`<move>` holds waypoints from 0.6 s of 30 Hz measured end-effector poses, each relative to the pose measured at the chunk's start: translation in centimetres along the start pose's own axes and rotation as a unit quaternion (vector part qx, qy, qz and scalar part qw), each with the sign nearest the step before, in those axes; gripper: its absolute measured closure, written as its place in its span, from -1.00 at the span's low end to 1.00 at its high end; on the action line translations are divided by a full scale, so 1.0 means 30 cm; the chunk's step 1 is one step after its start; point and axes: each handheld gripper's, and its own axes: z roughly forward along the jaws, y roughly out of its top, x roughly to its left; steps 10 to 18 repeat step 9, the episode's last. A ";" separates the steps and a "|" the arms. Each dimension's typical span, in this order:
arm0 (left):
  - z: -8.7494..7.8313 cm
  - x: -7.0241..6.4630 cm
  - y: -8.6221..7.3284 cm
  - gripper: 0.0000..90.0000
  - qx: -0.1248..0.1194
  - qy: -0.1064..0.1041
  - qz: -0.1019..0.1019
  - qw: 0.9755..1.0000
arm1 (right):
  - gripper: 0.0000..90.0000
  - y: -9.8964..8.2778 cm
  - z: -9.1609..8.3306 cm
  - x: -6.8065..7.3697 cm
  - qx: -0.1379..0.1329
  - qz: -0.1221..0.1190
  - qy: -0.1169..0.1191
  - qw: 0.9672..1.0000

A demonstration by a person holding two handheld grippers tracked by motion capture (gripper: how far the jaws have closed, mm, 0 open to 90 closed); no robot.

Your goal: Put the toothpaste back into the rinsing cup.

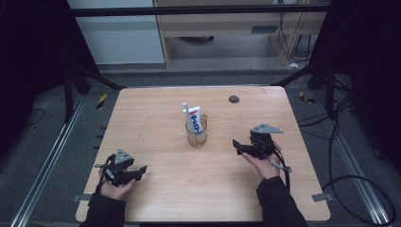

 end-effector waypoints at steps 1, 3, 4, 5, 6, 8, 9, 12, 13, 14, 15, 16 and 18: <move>0.001 0.000 0.000 -0.21 0.001 0.000 -0.001 1.000 | -0.59 -0.019 -0.016 -0.012 0.005 -0.004 0.001 1.000; 0.003 0.002 -0.001 -0.23 0.003 0.000 -0.001 1.000 | -0.60 -0.046 -0.038 -0.027 0.005 -0.010 -0.002 1.000; 0.005 0.003 -0.002 -0.23 0.002 0.000 -0.004 1.000 | -0.61 -0.062 -0.052 -0.038 0.007 -0.012 -0.005 1.000; 0.006 0.003 -0.002 -0.23 0.002 -0.001 -0.005 1.000 | -0.62 -0.074 -0.062 -0.046 0.009 -0.010 -0.006 1.000; 0.006 0.003 -0.002 -0.24 0.002 -0.001 -0.005 1.000 | -0.62 -0.086 -0.069 -0.053 0.013 -0.012 -0.011 1.000; 0.004 0.003 -0.003 -0.25 0.002 0.000 -0.003 1.000 | -0.66 -0.104 -0.081 -0.067 0.025 -0.022 -0.015 0.999; 0.003 0.004 -0.003 -0.25 0.002 0.000 -0.003 1.000 | -0.67 -0.110 -0.086 -0.072 0.028 -0.026 -0.016 0.999; 0.003 0.004 -0.003 -0.25 0.002 0.000 -0.003 1.000 | -0.67 -0.110 -0.086 -0.072 0.028 -0.026 -0.016 0.999; 0.003 0.004 -0.003 -0.25 0.002 0.000 -0.003 1.000 | -0.67 -0.110 -0.086 -0.072 0.028 -0.026 -0.016 0.999; 0.003 0.004 -0.003 -0.25 0.002 0.000 -0.003 1.000 | -0.67 -0.110 -0.086 -0.072 0.028 -0.026 -0.016 0.999; 0.003 0.004 -0.003 -0.25 0.002 0.000 -0.003 1.000 | -0.67 -0.110 -0.086 -0.072 0.028 -0.026 -0.016 0.999; 0.003 0.004 -0.003 -0.25 0.002 0.000 -0.003 1.000 | -0.67 -0.110 -0.086 -0.072 0.028 -0.026 -0.016 0.999; 0.003 0.004 -0.003 -0.25 0.002 0.000 -0.003 1.000 | -0.67 -0.110 -0.086 -0.072 0.028 -0.026 -0.016 0.999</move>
